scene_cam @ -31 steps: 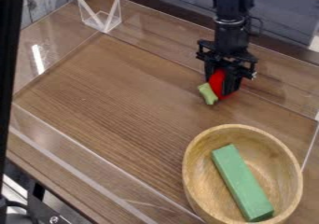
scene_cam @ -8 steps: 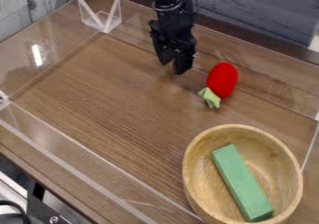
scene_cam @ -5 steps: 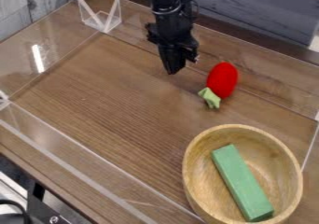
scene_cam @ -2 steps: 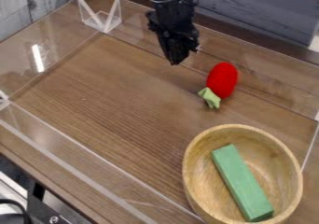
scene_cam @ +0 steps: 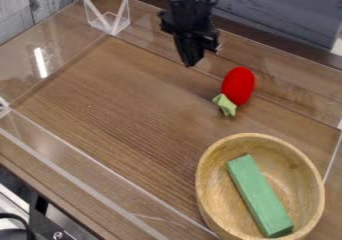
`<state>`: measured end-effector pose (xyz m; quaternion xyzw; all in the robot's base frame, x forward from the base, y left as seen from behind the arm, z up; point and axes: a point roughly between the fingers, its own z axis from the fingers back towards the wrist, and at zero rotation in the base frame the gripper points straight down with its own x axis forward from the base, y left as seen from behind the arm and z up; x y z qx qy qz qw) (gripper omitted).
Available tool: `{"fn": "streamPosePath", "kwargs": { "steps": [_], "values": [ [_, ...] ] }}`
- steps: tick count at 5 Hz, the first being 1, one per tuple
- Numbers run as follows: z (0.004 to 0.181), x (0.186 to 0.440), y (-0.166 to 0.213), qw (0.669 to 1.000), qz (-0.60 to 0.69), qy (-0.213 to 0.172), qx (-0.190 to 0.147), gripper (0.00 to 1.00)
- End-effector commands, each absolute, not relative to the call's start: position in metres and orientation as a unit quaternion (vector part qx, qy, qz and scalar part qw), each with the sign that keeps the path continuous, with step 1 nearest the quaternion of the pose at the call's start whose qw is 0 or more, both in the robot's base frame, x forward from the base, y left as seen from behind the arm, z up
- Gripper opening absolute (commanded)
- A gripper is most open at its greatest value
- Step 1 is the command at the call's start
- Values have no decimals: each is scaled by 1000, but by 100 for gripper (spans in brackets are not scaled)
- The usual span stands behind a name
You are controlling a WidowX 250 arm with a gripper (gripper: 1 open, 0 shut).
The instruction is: Move the red object to the right side of the table
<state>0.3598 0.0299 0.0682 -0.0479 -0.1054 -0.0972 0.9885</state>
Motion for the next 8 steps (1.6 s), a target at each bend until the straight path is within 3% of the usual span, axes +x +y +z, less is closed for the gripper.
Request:
{"fn": "streamPosePath", "kwargs": {
  "steps": [1,3,8],
  "values": [
    [107,373,21,982,-99,-154,-33,0],
    [125,372,24,978,-135,-151,-37,0],
    [101,369,2,980,-146,-130,-36,0]
  ]
}}
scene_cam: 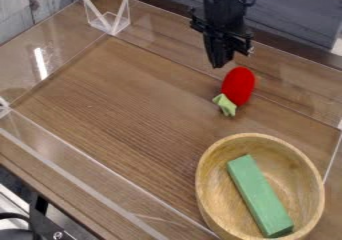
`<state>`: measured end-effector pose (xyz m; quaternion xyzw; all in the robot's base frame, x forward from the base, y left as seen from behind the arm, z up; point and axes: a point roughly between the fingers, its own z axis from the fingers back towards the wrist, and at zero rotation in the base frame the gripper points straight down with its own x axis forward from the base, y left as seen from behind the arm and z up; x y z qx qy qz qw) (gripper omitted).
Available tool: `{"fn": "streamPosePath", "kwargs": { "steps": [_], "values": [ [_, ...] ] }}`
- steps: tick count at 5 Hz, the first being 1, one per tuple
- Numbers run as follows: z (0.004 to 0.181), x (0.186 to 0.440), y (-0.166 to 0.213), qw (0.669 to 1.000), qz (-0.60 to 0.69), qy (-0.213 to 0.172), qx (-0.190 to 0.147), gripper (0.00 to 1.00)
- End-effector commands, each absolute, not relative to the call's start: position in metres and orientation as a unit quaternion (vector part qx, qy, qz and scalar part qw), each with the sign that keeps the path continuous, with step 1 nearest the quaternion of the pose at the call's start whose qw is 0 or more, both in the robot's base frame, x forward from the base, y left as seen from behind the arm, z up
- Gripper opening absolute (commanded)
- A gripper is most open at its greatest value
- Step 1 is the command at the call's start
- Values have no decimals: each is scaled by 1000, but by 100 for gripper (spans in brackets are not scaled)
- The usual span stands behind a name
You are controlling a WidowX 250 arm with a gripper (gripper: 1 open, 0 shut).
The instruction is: Move the red object to the right side of the table
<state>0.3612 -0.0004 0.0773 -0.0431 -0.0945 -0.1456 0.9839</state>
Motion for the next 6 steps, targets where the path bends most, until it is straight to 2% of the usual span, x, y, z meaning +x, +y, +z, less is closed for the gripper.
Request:
{"fn": "streamPosePath", "kwargs": {
  "steps": [1,3,4,5,6],
  "values": [
    [100,374,8,976,-169,-133,-39,0],
    [106,375,-1,965,-225,-126,-47,0],
    [95,375,-14,968,-216,-113,-51,100],
    [89,375,-30,971,-208,-105,-51,100],
    [100,376,-47,974,-194,-110,-40,0]
  ]
}}
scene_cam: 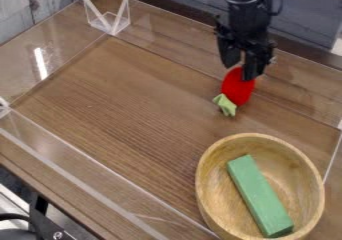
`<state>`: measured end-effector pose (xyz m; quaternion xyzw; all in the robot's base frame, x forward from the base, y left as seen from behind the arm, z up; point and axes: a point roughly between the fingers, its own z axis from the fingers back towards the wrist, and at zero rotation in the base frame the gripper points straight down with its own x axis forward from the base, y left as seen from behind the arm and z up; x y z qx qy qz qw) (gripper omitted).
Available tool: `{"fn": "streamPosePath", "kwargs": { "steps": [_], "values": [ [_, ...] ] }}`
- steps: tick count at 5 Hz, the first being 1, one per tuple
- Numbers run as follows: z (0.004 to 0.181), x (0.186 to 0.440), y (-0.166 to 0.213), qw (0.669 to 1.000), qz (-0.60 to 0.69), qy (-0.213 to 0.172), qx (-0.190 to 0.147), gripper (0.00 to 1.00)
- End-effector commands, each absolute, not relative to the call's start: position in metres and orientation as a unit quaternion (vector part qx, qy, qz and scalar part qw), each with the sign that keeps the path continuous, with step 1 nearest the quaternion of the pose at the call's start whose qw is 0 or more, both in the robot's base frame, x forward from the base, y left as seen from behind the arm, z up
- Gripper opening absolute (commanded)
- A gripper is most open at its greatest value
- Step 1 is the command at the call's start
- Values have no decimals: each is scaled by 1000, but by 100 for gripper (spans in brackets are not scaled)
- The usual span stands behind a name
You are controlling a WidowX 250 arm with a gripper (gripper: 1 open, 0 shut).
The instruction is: Move the red object to the right side of the table
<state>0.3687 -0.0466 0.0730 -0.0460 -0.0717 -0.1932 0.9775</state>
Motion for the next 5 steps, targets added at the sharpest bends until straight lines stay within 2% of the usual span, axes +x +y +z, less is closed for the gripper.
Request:
{"fn": "streamPosePath", "kwargs": {
  "steps": [1,2,3,4,5],
  "values": [
    [96,375,-48,974,-194,-108,-37,0],
    [102,372,-48,975,-188,-116,-32,0],
    [128,370,-56,980,-149,-131,-20,0],
    [141,372,-63,984,-113,-133,-14,0],
    [125,368,-56,987,-107,-116,-18,100]
  ]
}}
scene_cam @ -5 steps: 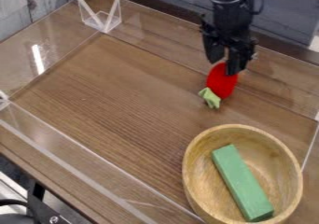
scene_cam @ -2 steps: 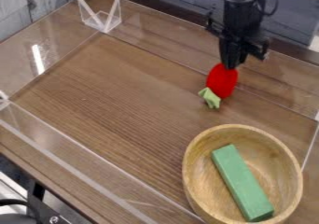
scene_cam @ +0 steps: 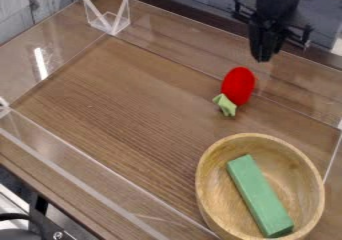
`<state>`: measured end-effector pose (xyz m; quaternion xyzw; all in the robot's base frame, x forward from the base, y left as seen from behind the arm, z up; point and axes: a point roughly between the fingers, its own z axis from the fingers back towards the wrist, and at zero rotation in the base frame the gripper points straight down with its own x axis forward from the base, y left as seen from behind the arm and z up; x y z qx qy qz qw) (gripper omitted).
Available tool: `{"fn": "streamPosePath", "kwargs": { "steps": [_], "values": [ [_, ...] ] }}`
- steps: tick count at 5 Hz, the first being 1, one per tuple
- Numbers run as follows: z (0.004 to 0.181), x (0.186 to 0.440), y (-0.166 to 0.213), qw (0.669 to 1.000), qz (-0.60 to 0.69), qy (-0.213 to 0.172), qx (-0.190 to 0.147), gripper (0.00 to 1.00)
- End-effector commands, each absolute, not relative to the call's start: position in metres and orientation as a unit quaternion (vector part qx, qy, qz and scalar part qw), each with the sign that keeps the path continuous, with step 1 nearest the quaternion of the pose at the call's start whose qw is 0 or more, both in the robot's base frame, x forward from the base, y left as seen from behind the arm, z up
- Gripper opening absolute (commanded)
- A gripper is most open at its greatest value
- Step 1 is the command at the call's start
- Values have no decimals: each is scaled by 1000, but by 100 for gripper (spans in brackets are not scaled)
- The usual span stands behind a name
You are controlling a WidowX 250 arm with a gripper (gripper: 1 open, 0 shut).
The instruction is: Move the red object to the right side of the table
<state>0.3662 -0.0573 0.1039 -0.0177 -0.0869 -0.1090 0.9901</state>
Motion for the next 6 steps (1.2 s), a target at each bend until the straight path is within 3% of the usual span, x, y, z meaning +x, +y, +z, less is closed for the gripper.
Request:
{"fn": "streamPosePath", "kwargs": {
  "steps": [1,3,4,5,6],
  "values": [
    [111,365,-44,990,-94,-102,-20,100],
    [81,369,-7,995,-67,-67,-23,100],
    [67,374,-9,996,-62,-59,-23,0],
    [75,376,-16,995,-56,-75,-16,0],
    [105,376,-10,994,-38,-106,-5,0]
  ]
}}
